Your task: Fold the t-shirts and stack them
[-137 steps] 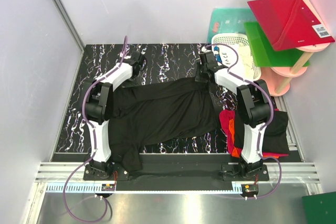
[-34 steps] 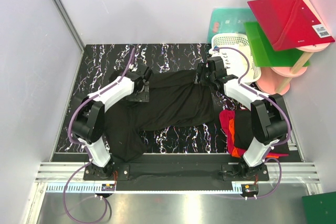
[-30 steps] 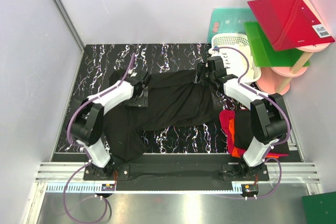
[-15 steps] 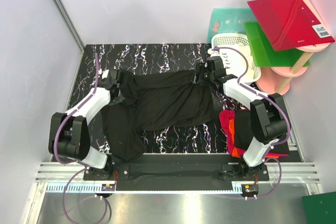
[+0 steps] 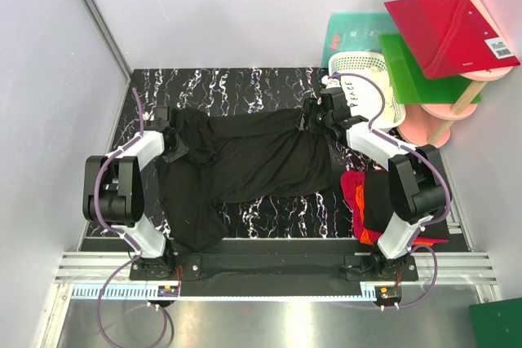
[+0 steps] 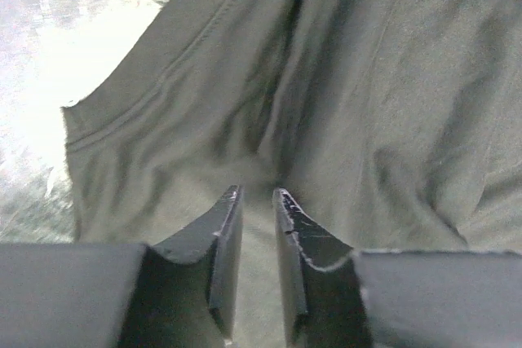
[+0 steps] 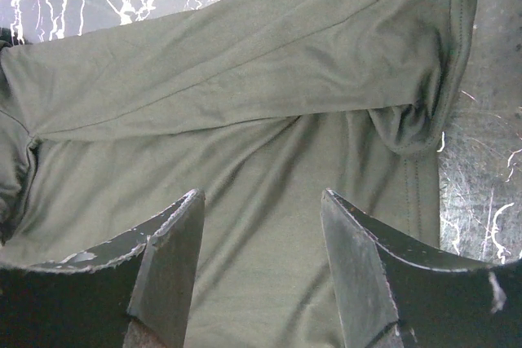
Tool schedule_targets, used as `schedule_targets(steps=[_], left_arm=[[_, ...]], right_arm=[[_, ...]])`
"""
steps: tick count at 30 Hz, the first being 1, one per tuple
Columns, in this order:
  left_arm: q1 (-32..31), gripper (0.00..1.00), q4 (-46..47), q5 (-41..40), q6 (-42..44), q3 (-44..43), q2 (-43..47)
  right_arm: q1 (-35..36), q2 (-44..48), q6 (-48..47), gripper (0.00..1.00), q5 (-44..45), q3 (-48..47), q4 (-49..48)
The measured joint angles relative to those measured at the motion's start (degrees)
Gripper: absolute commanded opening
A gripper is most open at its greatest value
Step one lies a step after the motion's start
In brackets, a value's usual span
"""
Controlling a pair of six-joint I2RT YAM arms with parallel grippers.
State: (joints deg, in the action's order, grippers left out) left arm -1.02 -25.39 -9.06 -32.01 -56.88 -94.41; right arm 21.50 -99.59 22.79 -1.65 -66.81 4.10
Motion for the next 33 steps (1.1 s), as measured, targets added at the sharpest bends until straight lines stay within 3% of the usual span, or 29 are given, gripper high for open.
schedule_targets(steps=[5,9,14,19,20,21,23,24,25,27,30,33], left_arm=[[0.5,0.48,1.6,2.1,-0.1,-0.8,-3.2],[0.6,0.49,2.4,2.7,-0.6,-1.8,-4.7],[0.7,0.0,3.2,2.9,-1.1,-2.9,-6.0],[0.7,0.0,3.1,2.9,-0.5,-3.7,-6.6],[0.7,0.06,3.0,2.9,-0.4,-3.8,-6.6],[0.7,0.25,3.0,2.9,-0.2,-3.9,-6.4],[0.7,0.44,2.6,2.8,0.5,-3.9,-5.8],[0.7,0.61,2.3,2.8,0.6,-3.9,-5.3],[0.7,0.65,2.1,2.7,0.8,-3.9,-4.7],[0.7,0.66,1.8,2.6,1.2,-3.9,-3.8],[0.7,0.6,1.5,2.6,1.1,-4.3,-3.3],[0.7,0.42,1.1,2.5,1.0,-4.3,-3.3]], right_arm=[[0.0,-0.2,0.0,0.67,0.0,0.0,0.0],[0.0,-0.3,0.0,0.67,-0.2,0.0,0.0],[0.0,-1.1,0.0,0.67,-1.1,0.0,0.0],[0.0,-2.4,0.0,0.67,-1.6,0.0,0.0],[0.0,-2.6,0.0,0.67,-1.7,0.0,0.0],[0.0,-2.7,0.0,0.67,-2.0,0.0,0.0],[0.0,-3.0,0.0,0.67,-2.4,0.0,0.0],[0.0,-3.1,0.0,0.67,-2.5,0.0,0.0],[0.0,-3.2,0.0,0.67,-2.5,0.0,0.0],[0.0,-3.5,0.0,0.67,-2.5,0.0,0.0],[0.0,-3.6,0.0,0.67,-2.6,0.0,0.0],[0.0,-3.6,0.0,0.67,-2.6,-0.1,0.0]])
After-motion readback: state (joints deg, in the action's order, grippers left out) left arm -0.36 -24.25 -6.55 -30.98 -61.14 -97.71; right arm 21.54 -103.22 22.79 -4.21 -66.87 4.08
